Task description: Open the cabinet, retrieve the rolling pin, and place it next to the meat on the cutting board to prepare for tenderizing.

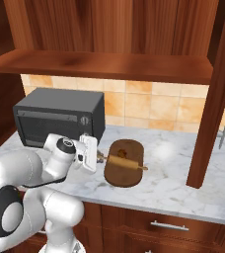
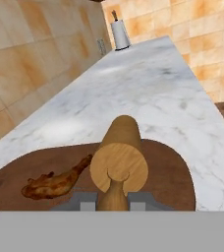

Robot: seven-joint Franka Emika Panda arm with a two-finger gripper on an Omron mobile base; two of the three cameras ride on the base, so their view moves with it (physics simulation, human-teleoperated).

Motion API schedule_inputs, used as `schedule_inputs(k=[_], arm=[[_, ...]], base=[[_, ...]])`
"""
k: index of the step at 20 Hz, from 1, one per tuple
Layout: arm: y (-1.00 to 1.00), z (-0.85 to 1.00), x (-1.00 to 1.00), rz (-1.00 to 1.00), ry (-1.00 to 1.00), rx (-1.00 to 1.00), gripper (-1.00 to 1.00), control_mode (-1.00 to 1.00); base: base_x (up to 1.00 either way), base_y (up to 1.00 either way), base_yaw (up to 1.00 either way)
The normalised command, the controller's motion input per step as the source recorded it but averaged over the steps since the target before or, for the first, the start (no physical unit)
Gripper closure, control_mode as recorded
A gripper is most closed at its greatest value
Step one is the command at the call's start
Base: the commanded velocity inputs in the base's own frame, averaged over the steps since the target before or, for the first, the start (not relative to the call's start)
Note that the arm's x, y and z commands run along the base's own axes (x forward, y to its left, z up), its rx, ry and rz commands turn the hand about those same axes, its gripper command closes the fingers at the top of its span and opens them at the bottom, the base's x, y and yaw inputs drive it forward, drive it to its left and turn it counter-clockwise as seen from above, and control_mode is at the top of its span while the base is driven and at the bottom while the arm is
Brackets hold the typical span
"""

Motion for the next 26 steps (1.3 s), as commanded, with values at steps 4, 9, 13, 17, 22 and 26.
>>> schedule_inputs(k=[4,9,13,17,22,26], arm=[[0.00,-0.49,0.00,0.00,-0.13,0.00,1.00,-1.00],[0.00,-0.51,0.00,0.00,-0.15,0.00,1.00,-1.00],[0.00,-0.52,0.00,0.00,-0.10,0.00,1.00,-1.00],[0.00,-0.50,0.00,0.00,-0.05,0.00,1.00,-1.00],[0.00,-0.47,0.00,-0.02,-0.05,0.00,1.00,-1.00],[0.00,-0.32,-0.14,-0.01,-0.04,0.02,1.00,-1.00]], base=[[0.00,0.00,0.00],[0.00,0.00,0.00],[0.00,0.00,0.00],[0.00,0.00,0.00],[0.00,0.00,0.00],[0.00,0.00,0.00]])
